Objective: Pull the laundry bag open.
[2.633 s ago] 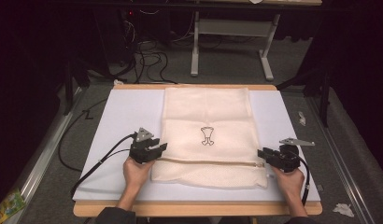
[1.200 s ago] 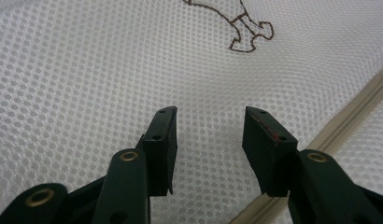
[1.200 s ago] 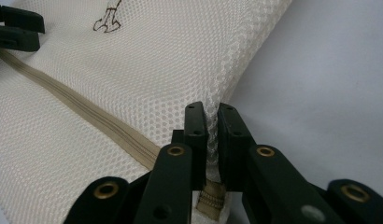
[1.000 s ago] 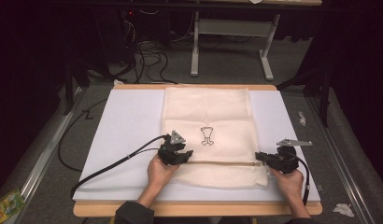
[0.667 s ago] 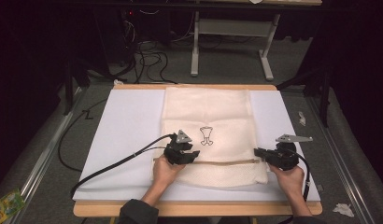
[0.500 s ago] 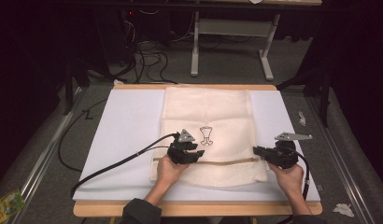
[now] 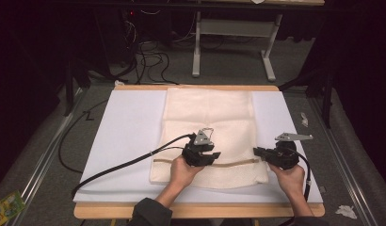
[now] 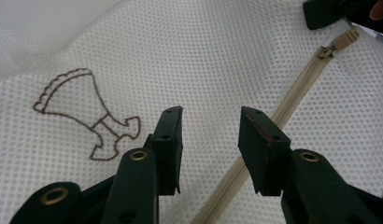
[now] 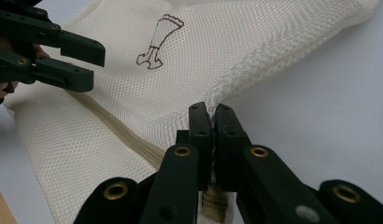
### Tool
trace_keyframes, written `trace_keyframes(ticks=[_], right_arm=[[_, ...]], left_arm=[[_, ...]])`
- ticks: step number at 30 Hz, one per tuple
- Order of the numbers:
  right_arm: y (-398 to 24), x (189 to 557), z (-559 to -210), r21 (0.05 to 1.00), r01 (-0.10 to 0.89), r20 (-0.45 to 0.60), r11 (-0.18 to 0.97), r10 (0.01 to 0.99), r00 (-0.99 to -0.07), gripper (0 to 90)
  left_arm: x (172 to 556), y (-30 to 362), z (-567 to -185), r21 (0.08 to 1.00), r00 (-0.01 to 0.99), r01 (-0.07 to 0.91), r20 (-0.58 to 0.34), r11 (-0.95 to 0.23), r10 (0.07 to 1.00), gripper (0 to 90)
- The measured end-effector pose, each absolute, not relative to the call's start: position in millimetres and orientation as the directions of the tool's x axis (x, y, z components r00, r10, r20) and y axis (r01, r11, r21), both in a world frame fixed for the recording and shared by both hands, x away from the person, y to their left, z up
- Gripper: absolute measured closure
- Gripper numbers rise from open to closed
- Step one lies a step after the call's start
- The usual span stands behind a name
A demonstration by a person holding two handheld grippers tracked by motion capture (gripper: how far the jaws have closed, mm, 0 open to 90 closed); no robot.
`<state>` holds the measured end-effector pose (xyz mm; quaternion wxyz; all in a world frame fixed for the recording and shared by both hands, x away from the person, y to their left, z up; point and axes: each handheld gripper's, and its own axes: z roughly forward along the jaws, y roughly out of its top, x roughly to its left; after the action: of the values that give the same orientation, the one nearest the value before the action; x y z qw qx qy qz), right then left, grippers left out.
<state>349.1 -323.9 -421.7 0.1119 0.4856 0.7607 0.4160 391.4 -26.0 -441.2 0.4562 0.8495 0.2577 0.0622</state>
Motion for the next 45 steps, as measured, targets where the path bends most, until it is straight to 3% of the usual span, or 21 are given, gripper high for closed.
trace_keyframes(ticks=[11, 22, 30, 45], right_arm=[[-321.3, 351.9, -418.3, 0.750, 0.637, 0.234, 0.177, 0.830, -0.506, 88.4], [-319.1, 354.1, -416.2, 0.752, 0.634, 0.232, 0.178, 0.829, -0.509, 88.3], [-317.3, 355.3, -414.8, 0.752, 0.634, 0.235, 0.178, 0.827, -0.510, 88.4], [-314.5, 356.1, -413.3, 0.754, 0.632, 0.235, 0.180, 0.825, -0.514, 88.4]], left_arm=[[382.7, -45.8, -440.9, 0.806, 0.893, 0.376, -0.182, -0.457, 0.412, 65.3], [380.8, -53.7, -450.8, 0.800, 0.887, 0.407, -0.231, -0.441, 0.399, 66.5], [374.5, -62.1, -449.8, 0.806, 0.903, 0.390, -0.240, -0.445, 0.356, 74.7], [368.9, -79.9, -448.0, 0.815, 0.913, 0.374, -0.239, -0.444, 0.331, 70.4]])
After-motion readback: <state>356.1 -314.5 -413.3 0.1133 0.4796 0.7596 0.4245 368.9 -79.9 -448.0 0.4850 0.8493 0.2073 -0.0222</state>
